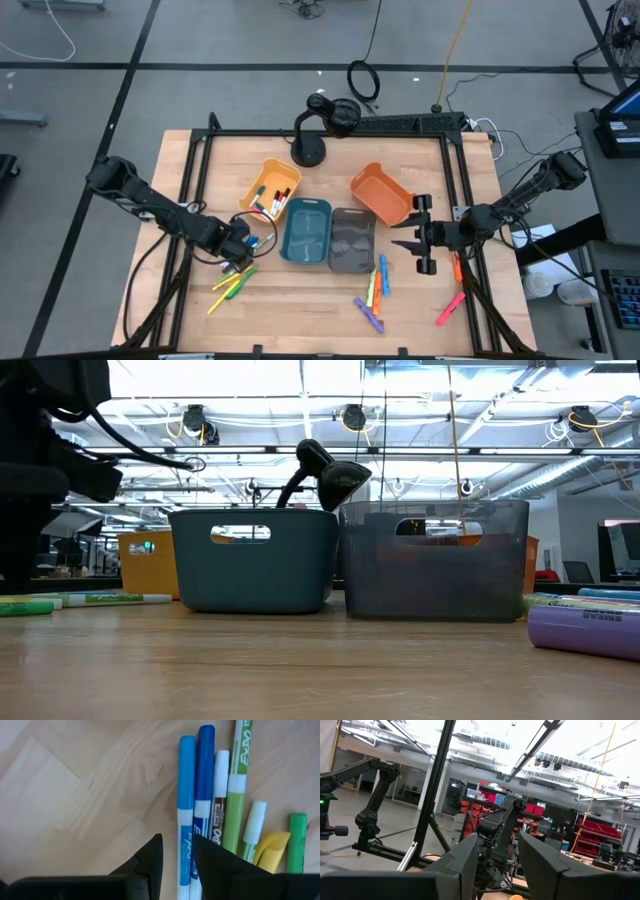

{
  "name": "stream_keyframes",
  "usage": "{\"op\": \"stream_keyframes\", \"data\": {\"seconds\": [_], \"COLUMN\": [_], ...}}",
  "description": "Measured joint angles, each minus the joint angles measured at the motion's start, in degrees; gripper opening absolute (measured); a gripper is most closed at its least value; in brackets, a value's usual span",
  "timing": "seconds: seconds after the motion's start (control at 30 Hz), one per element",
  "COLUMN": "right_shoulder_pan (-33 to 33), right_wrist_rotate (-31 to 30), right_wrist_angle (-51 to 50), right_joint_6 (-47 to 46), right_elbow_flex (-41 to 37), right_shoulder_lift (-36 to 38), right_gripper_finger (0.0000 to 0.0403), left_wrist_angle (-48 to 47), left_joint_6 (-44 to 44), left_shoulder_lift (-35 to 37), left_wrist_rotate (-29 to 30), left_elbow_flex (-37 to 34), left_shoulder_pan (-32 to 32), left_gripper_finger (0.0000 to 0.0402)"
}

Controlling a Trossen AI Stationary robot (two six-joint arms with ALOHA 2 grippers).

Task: Pick & Place Markers
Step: Put the light blue marker into the black bin

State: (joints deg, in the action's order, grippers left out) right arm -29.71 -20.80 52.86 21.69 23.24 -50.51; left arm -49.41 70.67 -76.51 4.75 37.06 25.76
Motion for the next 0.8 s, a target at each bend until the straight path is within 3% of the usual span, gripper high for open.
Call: {"op": "stream_keyframes", "data": {"seconds": [0.67,0.8], "right_shoulder_pan": [0.0,0.0], "right_wrist_rotate": [0.0,0.0], "right_wrist_angle": [0.0,0.0], "right_joint_6": [0.4,0.4], "right_elbow_flex": [0.0,0.0], "right_shoulder_lift": [0.0,0.0], "right_gripper_finger": [0.0130,0.0130], "left_wrist_angle": [0.3,0.2], "left_joint_6": [1.6,1.1], "left_shoulder_lift": [-7.4,-7.4], "left_wrist_rotate": [0.0,-1.9], "left_elbow_flex": [0.3,0.3], "left_shoulder_pan": [-0.1,-0.1], "left_gripper_finger": [0.0113,0.0083]}}
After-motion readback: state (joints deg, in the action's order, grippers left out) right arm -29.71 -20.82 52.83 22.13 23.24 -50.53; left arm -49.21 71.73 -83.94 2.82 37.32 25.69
